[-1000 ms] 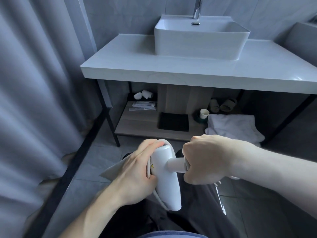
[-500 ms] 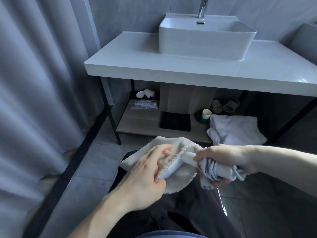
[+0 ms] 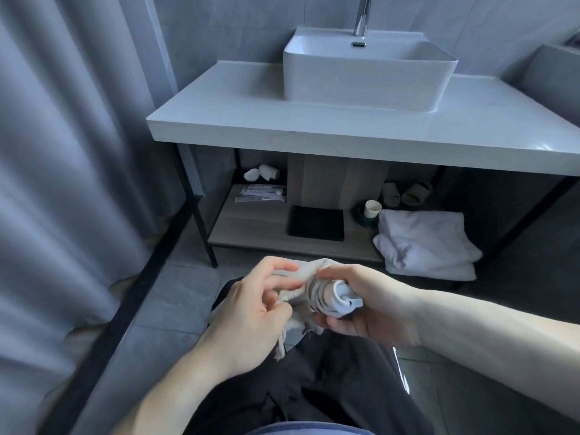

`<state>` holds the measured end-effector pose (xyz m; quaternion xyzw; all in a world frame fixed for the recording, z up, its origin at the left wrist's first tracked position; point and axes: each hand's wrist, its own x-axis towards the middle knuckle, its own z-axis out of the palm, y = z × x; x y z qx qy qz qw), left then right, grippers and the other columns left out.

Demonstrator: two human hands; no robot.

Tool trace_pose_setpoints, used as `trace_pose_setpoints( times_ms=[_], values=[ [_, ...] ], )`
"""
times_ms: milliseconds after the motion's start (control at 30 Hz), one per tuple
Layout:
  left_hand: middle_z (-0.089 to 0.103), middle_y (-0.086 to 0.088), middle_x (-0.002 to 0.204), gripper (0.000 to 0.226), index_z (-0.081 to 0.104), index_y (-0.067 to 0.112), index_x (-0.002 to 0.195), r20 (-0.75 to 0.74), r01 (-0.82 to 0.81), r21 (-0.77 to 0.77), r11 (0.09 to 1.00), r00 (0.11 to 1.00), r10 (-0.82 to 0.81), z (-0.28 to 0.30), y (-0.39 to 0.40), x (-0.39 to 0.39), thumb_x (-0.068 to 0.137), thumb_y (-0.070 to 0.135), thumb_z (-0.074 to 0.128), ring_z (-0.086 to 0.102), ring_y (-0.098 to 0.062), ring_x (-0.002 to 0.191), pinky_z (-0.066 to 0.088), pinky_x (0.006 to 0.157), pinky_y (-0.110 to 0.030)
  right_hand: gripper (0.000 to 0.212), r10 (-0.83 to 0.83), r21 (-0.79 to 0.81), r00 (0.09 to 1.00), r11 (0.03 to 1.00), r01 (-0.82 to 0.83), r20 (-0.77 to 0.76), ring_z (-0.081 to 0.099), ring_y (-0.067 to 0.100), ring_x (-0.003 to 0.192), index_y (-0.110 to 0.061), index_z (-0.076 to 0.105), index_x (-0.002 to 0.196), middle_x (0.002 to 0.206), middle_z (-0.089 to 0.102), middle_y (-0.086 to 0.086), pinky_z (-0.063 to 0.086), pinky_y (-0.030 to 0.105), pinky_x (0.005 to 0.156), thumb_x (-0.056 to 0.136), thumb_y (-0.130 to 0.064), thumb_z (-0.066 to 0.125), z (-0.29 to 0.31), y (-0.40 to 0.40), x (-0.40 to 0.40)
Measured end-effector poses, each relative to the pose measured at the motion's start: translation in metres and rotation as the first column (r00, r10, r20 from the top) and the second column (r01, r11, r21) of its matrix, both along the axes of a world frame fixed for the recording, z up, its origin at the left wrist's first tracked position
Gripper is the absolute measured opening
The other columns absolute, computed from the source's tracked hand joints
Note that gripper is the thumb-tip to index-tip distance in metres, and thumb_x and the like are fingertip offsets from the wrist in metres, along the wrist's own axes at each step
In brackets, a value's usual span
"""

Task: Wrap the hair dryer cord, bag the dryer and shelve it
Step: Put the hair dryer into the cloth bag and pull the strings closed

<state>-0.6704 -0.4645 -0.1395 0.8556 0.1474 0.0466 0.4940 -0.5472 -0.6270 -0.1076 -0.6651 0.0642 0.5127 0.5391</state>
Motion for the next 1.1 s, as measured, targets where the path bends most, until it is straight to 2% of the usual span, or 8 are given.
trace_pose_setpoints(
  times_ms=[200, 333, 400, 533, 667, 800, 933, 1100],
  values=[
    [0.082, 0.012, 0.115, 0.031, 0.054, 0.022, 0.109, 0.073, -0.136, -0.268, 0.954, 0.984, 0.161, 0.006, 0.004, 0.010, 0.099, -0.006, 0.048, 0.059, -0.027, 0.064, 0.054, 0.063, -0.039, 0.026, 0.075, 0.007, 0.997, 0.997, -0.075, -0.011, 0.074, 0.021, 0.068, -0.008, 0.071, 0.108, 0.093, 0.074, 0.011, 0.053, 0.021, 0.049, 0.100, -0.033, 0.063, -0.002, 0.012, 0.002],
    [0.076, 0.022, 0.123, 0.039, 0.063, 0.028, 0.073, 0.080, -0.134, 0.066, 0.989, 0.988, 0.128, 0.003, 0.010, 0.005, 0.094, -0.002, 0.050, 0.067, 0.008, 0.109, 0.052, 0.093, -0.019, 0.024, 0.063, 0.031, 0.998, 0.998, -0.063, -0.013, 0.068, 0.019, 0.060, -0.009, 0.070, 0.092, 0.076, 0.074, 0.007, 0.045, 0.021, 0.051, 0.100, -0.030, 0.063, 0.005, 0.010, 0.004],
    [0.069, 0.022, 0.133, 0.047, 0.073, 0.030, 0.069, 0.058, -0.114, 0.278, 0.954, 0.993, 0.102, 0.001, 0.011, -0.001, 0.095, -0.001, 0.050, 0.061, 0.005, 0.115, 0.043, 0.096, -0.010, 0.025, 0.033, 0.052, 0.999, 0.998, -0.035, 0.021, 0.064, 0.019, 0.059, -0.008, 0.068, 0.088, 0.071, 0.070, 0.007, 0.043, 0.022, 0.051, 0.100, -0.029, 0.062, 0.007, 0.009, 0.005],
    [0.067, 0.014, 0.142, 0.046, 0.081, 0.026, 0.114, 0.031, -0.051, 0.457, 0.888, 0.999, 0.042, -0.002, 0.013, -0.008, 0.098, 0.000, 0.046, 0.067, -0.011, 0.120, 0.049, 0.101, -0.019, 0.022, -0.034, 0.111, 0.999, 0.993, 0.029, 0.040, 0.064, 0.021, 0.058, -0.007, 0.064, 0.095, 0.075, 0.068, 0.010, 0.044, 0.022, 0.047, 0.100, -0.028, 0.062, 0.011, 0.009, 0.008],
    [0.040, 0.024, 0.162, 0.063, 0.048, 0.026, 0.158, -0.032, -0.002, 0.465, 0.885, 0.999, 0.019, 0.003, 0.011, -0.009, 0.099, 0.005, 0.048, 0.052, -0.009, 0.141, 0.039, 0.112, -0.021, 0.020, -0.131, 0.173, 0.991, 0.976, 0.133, -0.020, 0.066, 0.023, 0.060, -0.006, 0.064, 0.100, 0.087, 0.069, 0.015, 0.048, 0.023, 0.047, 0.100, -0.025, 0.063, 0.013, 0.012, 0.010],
    [0.035, 0.033, 0.161, 0.076, 0.043, 0.035, 0.160, -0.002, 0.032, 0.375, 0.926, 0.999, -0.033, 0.010, 0.009, -0.006, 0.092, 0.006, 0.056, 0.040, 0.003, 0.147, 0.028, 0.109, -0.009, 0.019, -0.189, 0.204, 0.981, 0.959, 0.195, -0.050, 0.072, 0.027, 0.067, -0.005, 0.066, 0.106, 0.091, 0.070, 0.015, 0.055, 0.025, 0.049, 0.100, -0.023, 0.064, 0.004, 0.019, 0.008],
    [0.038, 0.034, 0.157, 0.073, 0.048, 0.032, 0.157, 0.105, 0.067, 0.308, 0.949, 0.989, -0.103, 0.015, 0.008, -0.003, 0.091, 0.001, 0.050, 0.042, 0.008, 0.143, 0.035, 0.113, -0.011, 0.014, -0.177, 0.166, 0.984, 0.971, 0.171, 0.024, 0.075, 0.031, 0.092, -0.009, 0.069, 0.111, 0.113, 0.071, 0.019, 0.064, 0.034, 0.075, 0.102, -0.019, 0.068, -0.007, 0.031, 0.002],
    [0.046, 0.032, 0.151, 0.073, 0.056, 0.028, 0.152, 0.211, 0.060, 0.259, 0.964, 0.970, -0.117, 0.021, 0.009, -0.001, 0.090, -0.010, 0.047, 0.042, 0.011, 0.141, 0.030, 0.106, -0.001, 0.022, -0.039, 0.068, 0.988, 0.997, 0.029, 0.150, 0.076, 0.029, 0.102, -0.016, 0.073, 0.117, 0.117, 0.074, 0.011, 0.065, 0.034, 0.067, 0.104, -0.030, 0.063, -0.021, 0.047, 0.004]
  ],
)
